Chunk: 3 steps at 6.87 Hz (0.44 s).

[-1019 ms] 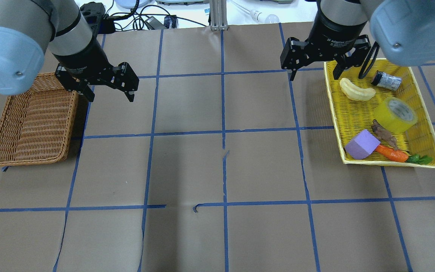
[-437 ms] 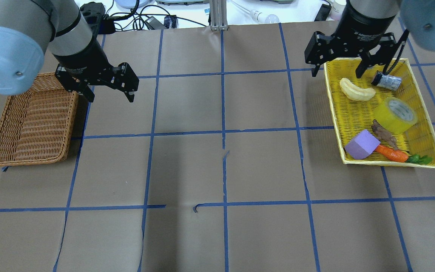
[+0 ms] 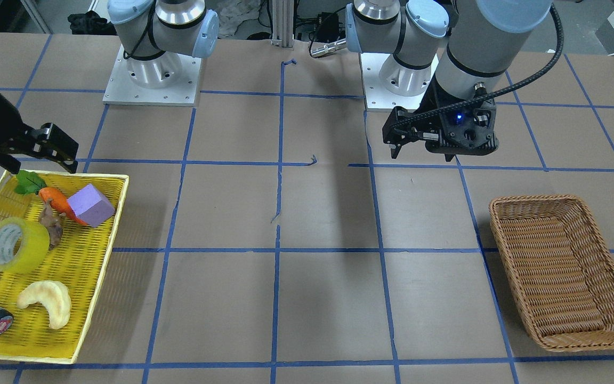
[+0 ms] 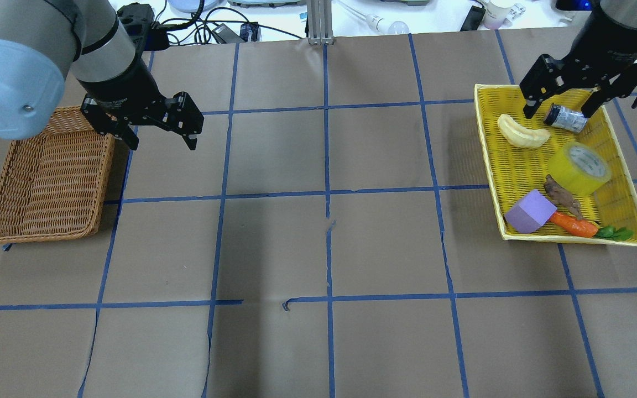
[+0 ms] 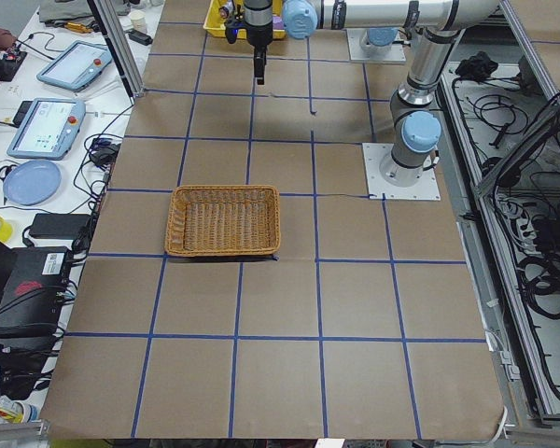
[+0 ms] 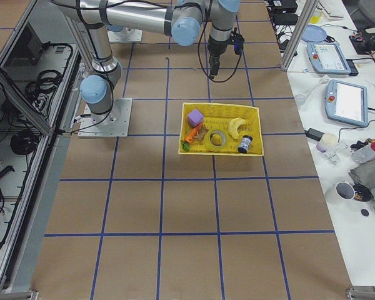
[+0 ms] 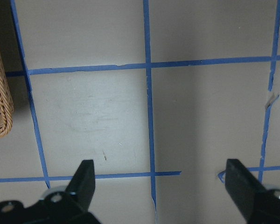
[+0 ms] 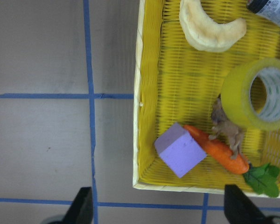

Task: Transfer tape with both arms
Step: 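Move the right gripper down into the yellow basket over the yellow tape roll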

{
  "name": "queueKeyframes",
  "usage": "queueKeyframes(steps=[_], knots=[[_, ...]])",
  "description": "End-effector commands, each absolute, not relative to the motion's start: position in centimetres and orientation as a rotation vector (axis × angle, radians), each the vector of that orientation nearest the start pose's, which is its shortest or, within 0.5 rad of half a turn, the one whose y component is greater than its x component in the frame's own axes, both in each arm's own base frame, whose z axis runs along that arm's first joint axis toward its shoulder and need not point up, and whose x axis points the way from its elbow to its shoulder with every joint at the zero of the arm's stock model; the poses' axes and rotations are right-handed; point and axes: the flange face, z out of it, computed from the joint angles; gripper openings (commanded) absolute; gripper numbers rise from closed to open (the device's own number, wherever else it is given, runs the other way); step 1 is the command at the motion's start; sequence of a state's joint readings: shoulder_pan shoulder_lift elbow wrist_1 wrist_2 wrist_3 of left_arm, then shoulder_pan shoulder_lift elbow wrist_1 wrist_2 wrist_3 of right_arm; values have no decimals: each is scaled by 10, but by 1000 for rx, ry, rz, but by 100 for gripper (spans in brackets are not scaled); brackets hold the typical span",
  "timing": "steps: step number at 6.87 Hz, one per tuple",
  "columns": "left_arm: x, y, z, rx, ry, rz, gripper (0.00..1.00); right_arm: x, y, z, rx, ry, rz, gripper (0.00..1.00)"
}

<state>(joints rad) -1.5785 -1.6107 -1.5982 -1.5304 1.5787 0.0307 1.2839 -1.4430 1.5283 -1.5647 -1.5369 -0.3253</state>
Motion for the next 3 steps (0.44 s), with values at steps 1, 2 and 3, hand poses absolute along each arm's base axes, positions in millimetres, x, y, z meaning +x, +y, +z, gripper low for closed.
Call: queueKeyframes(steps=[1,2,3], knots=[[-136,-504,458,60,3133,46,100,-103,-569,368,-144,3027,170,98],[-136,-504,457,60,3133,48,100,-119,-575,350,-297,3025,122,99],[-136,-505,458,60,3133,46,100,-129,-572,317,-476,2998,87,98]])
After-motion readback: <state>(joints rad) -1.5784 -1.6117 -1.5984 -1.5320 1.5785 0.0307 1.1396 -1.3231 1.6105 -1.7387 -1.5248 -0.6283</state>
